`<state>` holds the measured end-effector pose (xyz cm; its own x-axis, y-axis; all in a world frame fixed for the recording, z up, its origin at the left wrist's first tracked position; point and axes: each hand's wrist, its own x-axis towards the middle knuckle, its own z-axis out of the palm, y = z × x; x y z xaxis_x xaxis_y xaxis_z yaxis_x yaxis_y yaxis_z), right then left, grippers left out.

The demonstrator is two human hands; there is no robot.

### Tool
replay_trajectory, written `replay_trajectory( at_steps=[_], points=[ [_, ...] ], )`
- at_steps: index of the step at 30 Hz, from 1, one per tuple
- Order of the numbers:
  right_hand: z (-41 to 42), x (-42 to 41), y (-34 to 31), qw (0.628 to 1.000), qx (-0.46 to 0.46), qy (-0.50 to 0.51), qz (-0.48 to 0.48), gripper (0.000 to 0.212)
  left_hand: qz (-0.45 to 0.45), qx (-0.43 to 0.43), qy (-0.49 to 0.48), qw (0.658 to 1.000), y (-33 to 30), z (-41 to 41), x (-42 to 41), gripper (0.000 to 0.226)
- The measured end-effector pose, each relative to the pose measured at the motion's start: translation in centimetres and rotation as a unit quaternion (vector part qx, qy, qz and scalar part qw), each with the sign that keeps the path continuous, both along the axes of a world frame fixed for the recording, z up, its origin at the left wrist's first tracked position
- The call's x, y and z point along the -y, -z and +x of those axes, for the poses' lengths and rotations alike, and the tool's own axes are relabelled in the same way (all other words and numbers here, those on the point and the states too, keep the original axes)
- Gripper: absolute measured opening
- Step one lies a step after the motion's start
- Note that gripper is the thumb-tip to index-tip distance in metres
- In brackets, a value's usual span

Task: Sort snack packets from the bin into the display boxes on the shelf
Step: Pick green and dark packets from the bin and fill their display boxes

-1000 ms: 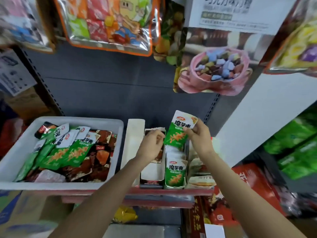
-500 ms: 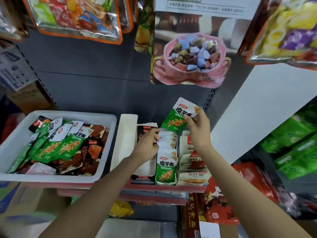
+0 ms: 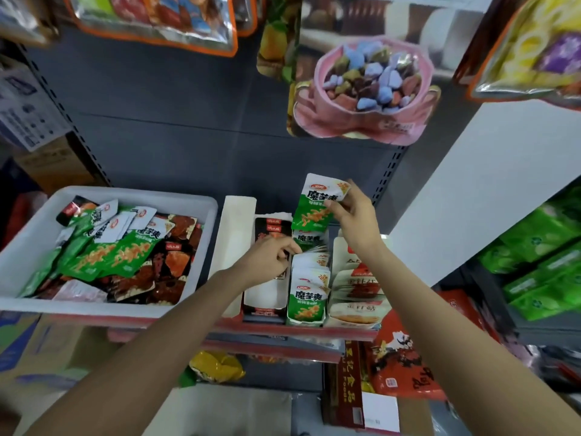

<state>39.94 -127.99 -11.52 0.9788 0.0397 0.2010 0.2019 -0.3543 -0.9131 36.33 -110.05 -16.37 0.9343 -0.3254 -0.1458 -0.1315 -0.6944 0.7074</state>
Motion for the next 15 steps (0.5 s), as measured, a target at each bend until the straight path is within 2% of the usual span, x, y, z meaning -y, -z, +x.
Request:
replay_trajectory(
  at_steps=[2, 4, 6, 11, 15],
  points=[
    [0.3, 0.3, 0.2, 0.999, -0.023, -0.008, -0.031, 0.018, -0.001, -0.009, 0.0, 1.0, 0.2, -0.1, -0.2, 0.039],
    [0.4, 0.6, 0.5, 0.988, -0.053, -0.012, -0.144, 0.008, -0.006, -0.006, -0.007, 1.0, 0.0, -0.2, -0.2, 0.039],
    [0.4, 0.5, 0.9, 0.96, -0.074, -0.02, -0.268, 0.014, -0.008, -0.002, -0.014, 1.0, -0.1, -0.1, -0.1, 0.039],
    [0.9, -0.1, 1.5, 0.924, -0.057, -0.033, -0.376, 0.015, -0.008, -0.006, -0.017, 1.0, -0.6, -0.2, 0.1, 0.036],
    [1.1, -0.5, 1.8, 0.875, -0.083, -0.074, -0.471, 0.02, -0.006, -0.007, -0.025, 1.0, -0.9, -0.2, 0.2, 0.032]
  ],
)
